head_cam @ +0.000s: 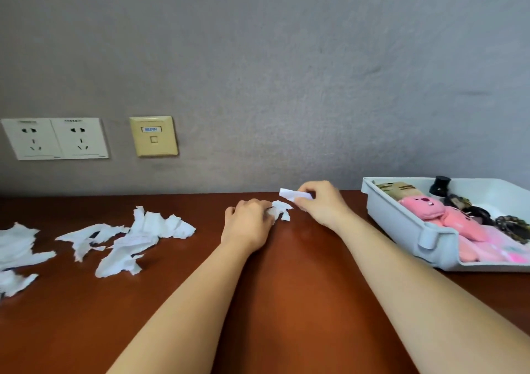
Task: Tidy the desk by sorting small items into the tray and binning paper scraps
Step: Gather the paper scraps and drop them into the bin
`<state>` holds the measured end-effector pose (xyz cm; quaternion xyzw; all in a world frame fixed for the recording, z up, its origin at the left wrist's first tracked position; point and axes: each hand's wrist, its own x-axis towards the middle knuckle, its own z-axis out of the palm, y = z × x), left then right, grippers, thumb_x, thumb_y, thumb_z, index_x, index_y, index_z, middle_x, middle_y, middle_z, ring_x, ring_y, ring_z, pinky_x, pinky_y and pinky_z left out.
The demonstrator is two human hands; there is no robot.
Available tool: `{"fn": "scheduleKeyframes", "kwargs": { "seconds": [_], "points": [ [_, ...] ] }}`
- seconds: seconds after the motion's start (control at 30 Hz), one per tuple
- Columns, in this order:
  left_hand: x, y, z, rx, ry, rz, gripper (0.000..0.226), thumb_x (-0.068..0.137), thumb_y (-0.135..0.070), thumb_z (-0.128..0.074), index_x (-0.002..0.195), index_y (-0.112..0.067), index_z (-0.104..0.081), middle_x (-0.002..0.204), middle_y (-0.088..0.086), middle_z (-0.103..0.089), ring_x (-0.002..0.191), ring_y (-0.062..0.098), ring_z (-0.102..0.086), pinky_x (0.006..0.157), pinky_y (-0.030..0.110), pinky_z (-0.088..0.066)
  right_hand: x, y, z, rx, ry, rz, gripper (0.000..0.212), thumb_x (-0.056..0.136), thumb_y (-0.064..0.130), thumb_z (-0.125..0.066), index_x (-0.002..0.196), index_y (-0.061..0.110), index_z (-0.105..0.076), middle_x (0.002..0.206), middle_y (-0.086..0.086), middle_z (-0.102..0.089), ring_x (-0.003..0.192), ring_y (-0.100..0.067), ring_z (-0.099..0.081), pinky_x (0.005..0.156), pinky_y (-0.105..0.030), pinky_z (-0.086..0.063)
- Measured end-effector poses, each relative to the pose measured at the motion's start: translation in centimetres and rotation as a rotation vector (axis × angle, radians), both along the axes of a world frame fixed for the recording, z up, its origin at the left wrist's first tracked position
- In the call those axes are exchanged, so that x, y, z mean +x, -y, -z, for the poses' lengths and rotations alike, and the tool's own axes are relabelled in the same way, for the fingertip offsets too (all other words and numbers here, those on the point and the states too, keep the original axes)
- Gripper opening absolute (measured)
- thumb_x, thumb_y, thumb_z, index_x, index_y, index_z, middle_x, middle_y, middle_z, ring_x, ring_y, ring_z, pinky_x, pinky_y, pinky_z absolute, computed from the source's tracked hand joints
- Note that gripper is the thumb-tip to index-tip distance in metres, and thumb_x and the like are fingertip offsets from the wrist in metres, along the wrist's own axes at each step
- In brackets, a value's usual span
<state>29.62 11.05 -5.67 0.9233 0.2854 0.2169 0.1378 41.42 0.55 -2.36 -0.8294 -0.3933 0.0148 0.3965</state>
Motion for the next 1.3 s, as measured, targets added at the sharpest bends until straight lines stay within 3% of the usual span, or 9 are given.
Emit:
{"fn": "scheduleKeyframes", "kwargs": {
  "seconds": [0.23,0.3,0.47,0.7,0.87,1.03,1.13,1.23,1.3],
  "points": [
    [-0.3,0.1,0.1,0.053,0.067,-0.027,0.022,0.093,-0.029,-0.049,0.11,-0.021,-0.06,0.115,0.0,-0.059,0.11,0.022,-0.049,0.093,0.033,-0.031,-1.0,-3.9,0.1,-0.185,-0.131,-0.047,0.019,0.08,0.009,-0.063,0.061,0.011,-0.058,0.057,-0.001,-0.051,0.053,-0.011,-0.046,0.047,-0.022,-0.033],
    [-0.4,0.1,0.1,0.043,0.084,-0.022,0.018,0.092,-0.03,-0.052,0.104,-0.02,-0.06,0.112,-0.001,-0.06,0.107,0.021,-0.05,0.092,0.033,-0.032,-1.1,-4.4,0.1,-0.181,-0.123,-0.03,0.001,0.079,0.007,-0.065,0.079,0.008,-0.065,0.071,-0.004,-0.057,0.061,-0.015,-0.05,0.047,-0.02,-0.036],
    [-1.4,0.0,0.0,0.018,0.106,-0.028,0.011,0.091,-0.029,-0.054,0.091,-0.022,-0.062,0.102,-0.003,-0.066,0.103,0.02,-0.054,0.092,0.031,-0.032,-1.2,-4.8,-0.1,-0.223,-0.074,-0.013,0.021,0.081,0.008,-0.067,0.101,0.012,-0.064,0.12,-0.014,-0.055,0.085,-0.022,-0.052,0.065,-0.022,-0.04],
    [-7.8,-1.8,-2.7,0.032,0.081,-0.135,0.014,0.089,-0.03,-0.054,0.077,-0.025,-0.059,0.082,-0.004,-0.06,0.095,0.023,-0.057,0.085,0.033,-0.036,-3.7,-4.4,-0.3,-0.226,-0.007,-0.044,0.012,0.084,0.006,-0.06,0.081,0.017,-0.065,0.098,-0.011,-0.057,0.078,-0.027,-0.054,0.063,-0.024,-0.041],
    [-14.4,-3.6,-4.3,0.003,-0.023,-0.25,0.012,0.084,-0.028,-0.054,0.073,-0.024,-0.055,0.099,-0.001,-0.054,0.1,0.023,-0.054,0.081,0.032,-0.036,-8.7,-5.6,-1.8,-0.233,-0.083,-0.3,0.011,0.082,0.012,-0.064,0.073,0.018,-0.061,0.079,-0.004,-0.057,0.073,-0.021,-0.051,0.057,-0.023,-0.037],
    [-19.5,-4.8,-3.9,-0.202,-0.005,-0.236,0.021,0.074,-0.022,-0.057,0.054,-0.019,-0.053,0.074,0.002,-0.06,0.074,0.022,-0.059,0.069,0.033,-0.048,-14.6,-7.7,-2.3,-0.348,-0.085,-0.498,0.002,0.077,0.009,-0.064,0.079,0.01,-0.063,0.063,-0.006,-0.052,0.051,-0.013,-0.041,0.045,-0.02,-0.031],
    [-20.8,-5.2,-3.0,-0.283,-0.042,-0.231,0.004,0.078,-0.017,-0.06,0.08,-0.014,-0.057,0.089,0.004,-0.06,0.08,0.022,-0.061,0.072,0.037,-0.05,-17.0,-9.5,-1.4,-0.327,-0.078,-0.504,0.006,0.076,0.012,-0.066,0.077,0.008,-0.062,0.075,-0.005,-0.054,0.062,-0.016,-0.044,0.05,-0.023,-0.032],
    [-21.1,-5.5,-1.5,-0.264,-0.065,-0.25,0.067,0.082,-0.031,-0.063,0.14,-0.018,-0.032,0.142,0.006,-0.039,0.13,0.026,-0.042,0.106,0.037,-0.037,-17.9,-10.8,-0.9,-0.295,-0.029,-0.461,0.037,0.078,0.017,-0.07,0.113,0.012,-0.059,0.114,-0.004,-0.053,0.094,-0.016,-0.049,0.072,-0.025,-0.04],
    [-21.1,-5.6,-0.6,-0.169,-0.076,-0.265,0.077,0.088,-0.04,-0.053,0.15,-0.021,-0.012,0.153,0.002,-0.03,0.142,0.023,-0.027,0.116,0.041,-0.023,-17.9,-11.2,-0.7,-0.28,-0.022,-0.458,0.062,0.079,0.018,-0.071,0.135,0.016,-0.044,0.136,-0.006,-0.045,0.117,-0.02,-0.048,0.087,-0.027,-0.041]
  ]
}}
